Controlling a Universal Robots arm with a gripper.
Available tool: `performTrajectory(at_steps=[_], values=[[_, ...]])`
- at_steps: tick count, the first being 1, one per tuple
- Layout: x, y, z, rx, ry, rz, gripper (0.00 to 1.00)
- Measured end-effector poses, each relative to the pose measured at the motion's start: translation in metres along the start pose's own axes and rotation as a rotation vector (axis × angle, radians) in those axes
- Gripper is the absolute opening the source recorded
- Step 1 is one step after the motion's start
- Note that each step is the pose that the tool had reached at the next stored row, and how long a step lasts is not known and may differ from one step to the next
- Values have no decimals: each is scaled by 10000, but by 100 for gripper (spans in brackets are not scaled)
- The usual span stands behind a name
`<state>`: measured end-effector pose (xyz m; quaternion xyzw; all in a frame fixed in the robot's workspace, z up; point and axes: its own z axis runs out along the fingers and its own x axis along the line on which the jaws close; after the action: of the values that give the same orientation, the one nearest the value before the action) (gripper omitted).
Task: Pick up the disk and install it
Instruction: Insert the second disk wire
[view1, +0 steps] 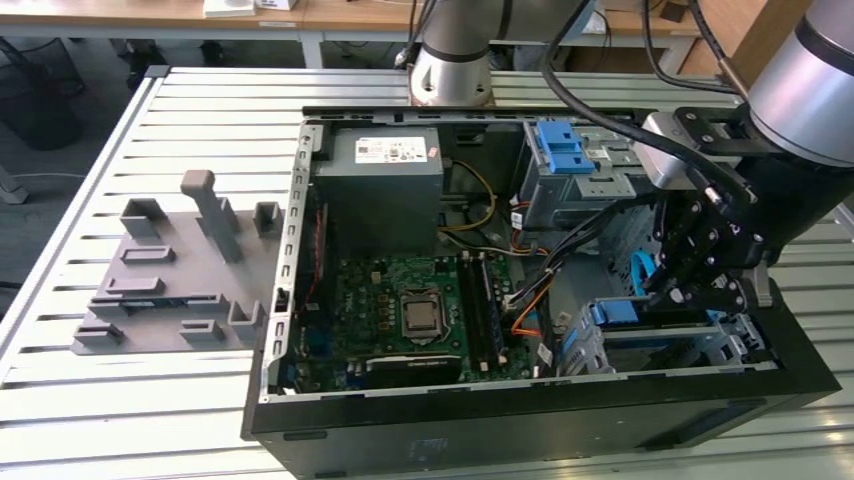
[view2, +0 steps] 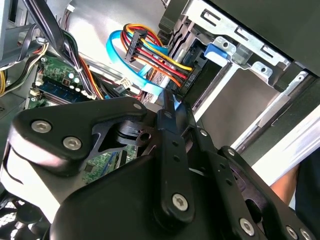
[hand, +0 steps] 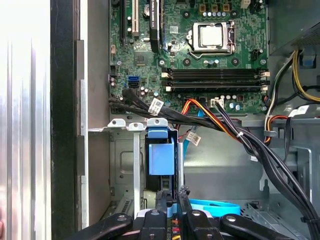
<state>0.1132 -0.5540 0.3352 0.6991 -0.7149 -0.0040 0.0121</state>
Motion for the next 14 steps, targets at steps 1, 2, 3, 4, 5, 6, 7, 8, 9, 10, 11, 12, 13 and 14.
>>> performTrajectory(at_steps=[1,2,3,4,5,6,7,8,9,10,11,12,13,14], values=[[0,0,-6,0,-3,0,23],[0,0,-12,0,-3,0,23],[0,1,-16,0,-4,0,23],[0,1,-19,0,-5,0,23],[0,0,-21,0,-5,-1,23],[0,1,-24,0,-4,0,23],[0,1,-26,0,-4,0,23],[0,1,-29,0,-4,0,23],[0,1,-31,0,-4,0,23],[0,1,-33,0,-4,0,23],[0,1,-36,0,-3,0,23],[0,1,-38,0,-4,0,23],[0,1,-39,0,-4,0,23],[0,1,-42,0,-3,0,23]])
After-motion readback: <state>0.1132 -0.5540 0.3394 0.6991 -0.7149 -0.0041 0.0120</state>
